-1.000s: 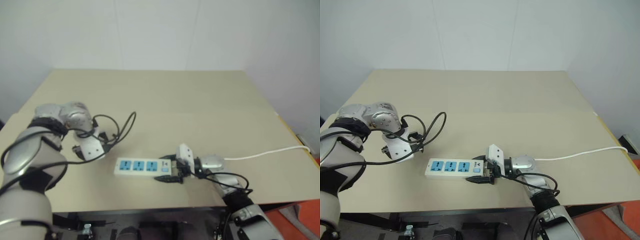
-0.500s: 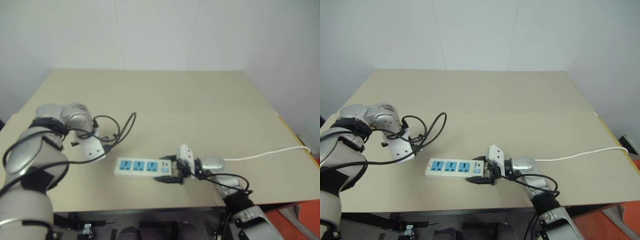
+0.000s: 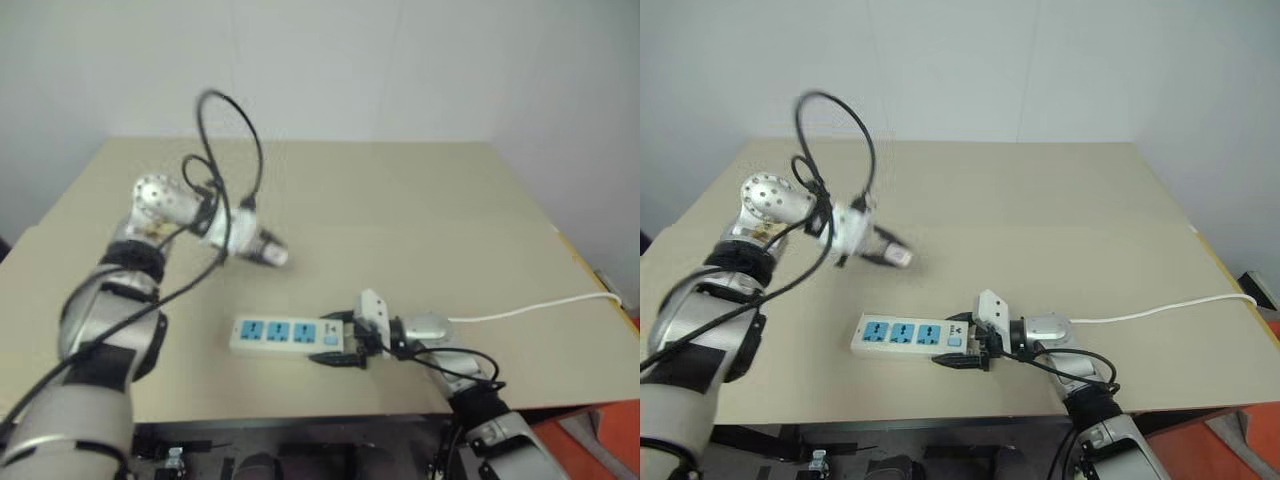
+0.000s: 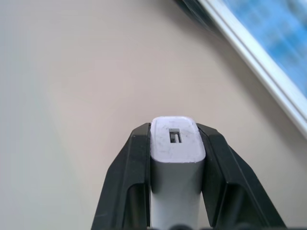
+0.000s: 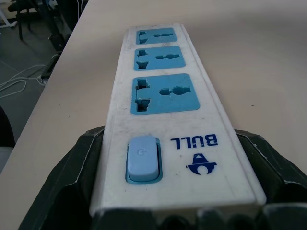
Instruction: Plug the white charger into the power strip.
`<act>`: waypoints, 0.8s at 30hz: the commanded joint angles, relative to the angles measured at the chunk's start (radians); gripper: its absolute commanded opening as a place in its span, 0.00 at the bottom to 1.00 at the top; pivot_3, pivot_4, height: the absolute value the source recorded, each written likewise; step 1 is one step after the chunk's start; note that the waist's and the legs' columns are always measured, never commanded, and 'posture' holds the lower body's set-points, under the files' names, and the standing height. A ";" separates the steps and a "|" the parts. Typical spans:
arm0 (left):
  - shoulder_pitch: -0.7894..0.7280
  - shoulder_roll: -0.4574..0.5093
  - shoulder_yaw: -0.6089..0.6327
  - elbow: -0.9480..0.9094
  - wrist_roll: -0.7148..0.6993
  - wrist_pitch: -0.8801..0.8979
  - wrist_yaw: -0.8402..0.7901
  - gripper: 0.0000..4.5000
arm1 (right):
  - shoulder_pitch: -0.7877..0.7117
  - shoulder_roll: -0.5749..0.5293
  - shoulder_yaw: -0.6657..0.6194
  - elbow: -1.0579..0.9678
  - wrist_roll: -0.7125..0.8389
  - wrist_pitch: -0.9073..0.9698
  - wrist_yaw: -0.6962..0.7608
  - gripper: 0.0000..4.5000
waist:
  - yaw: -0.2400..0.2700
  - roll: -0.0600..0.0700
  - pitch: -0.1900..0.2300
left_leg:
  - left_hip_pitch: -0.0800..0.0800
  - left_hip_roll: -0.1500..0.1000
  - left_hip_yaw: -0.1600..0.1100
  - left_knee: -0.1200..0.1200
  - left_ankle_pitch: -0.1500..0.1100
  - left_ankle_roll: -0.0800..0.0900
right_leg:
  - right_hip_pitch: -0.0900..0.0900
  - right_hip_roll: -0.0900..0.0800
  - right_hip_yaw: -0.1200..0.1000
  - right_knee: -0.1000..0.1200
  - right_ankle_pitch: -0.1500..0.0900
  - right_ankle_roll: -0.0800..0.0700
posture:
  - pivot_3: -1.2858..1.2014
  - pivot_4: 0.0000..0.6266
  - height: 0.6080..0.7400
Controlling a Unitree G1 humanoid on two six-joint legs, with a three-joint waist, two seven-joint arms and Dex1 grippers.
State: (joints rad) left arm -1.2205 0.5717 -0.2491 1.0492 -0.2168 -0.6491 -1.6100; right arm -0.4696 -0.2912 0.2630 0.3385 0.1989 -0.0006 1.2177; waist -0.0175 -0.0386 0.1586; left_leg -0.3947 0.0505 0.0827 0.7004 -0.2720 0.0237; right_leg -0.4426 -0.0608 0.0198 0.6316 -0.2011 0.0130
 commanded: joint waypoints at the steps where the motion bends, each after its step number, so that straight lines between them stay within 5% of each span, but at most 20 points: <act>1: 0.066 0.021 0.102 -0.258 -0.253 0.377 -0.004 0.23 | -0.017 0.003 0.002 0.018 -0.005 -0.025 0.003 0.76 | -0.011 0.000 0.000 | 0.000 0.000 0.000 0.000 0.000 0.000 | 0.000 0.000 0.000 0.000 0.000 0.000 | 0.52 0.24 1.00; 8: 0.326 0.149 0.076 -0.750 -0.534 0.862 -0.004 0.23 | -0.038 0.009 0.012 0.077 -0.016 -0.055 0.018 0.76 | -0.027 0.000 0.000 | 0.004 0.000 -0.003 0.000 0.000 0.000 | 0.002 0.001 0.001 0.001 0.000 0.000 | 0.52 0.24 1.00; 12: 0.421 0.188 0.016 -0.844 -0.542 0.875 -0.004 0.23 | -0.055 0.014 0.015 0.109 -0.023 -0.074 0.023 0.76 | -0.022 0.000 0.000 | 0.006 0.000 -0.003 -0.001 0.000 0.000 | 0.004 0.001 0.001 0.001 0.000 0.000 | 0.52 0.24 1.00; 24: 0.538 0.053 0.050 -0.860 -0.383 0.840 0.023 0.23 | -0.056 0.027 0.013 0.131 -0.033 -0.093 0.020 0.76 | -0.023 0.001 0.000 | 0.008 0.000 -0.001 -0.002 0.000 -0.001 | 0.005 0.001 0.001 0.001 0.000 -0.001 | 0.52 0.24 1.00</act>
State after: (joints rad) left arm -0.6885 0.6294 -0.2296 0.2173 -0.6142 0.2054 -1.5907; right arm -0.5247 -0.2677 0.2681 0.4622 0.1778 -0.0901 1.2407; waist -0.0403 -0.0379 0.1582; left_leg -0.3870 0.0500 0.0821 0.6988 -0.2717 0.0229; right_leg -0.4377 -0.0596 0.0214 0.6326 -0.2011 0.0124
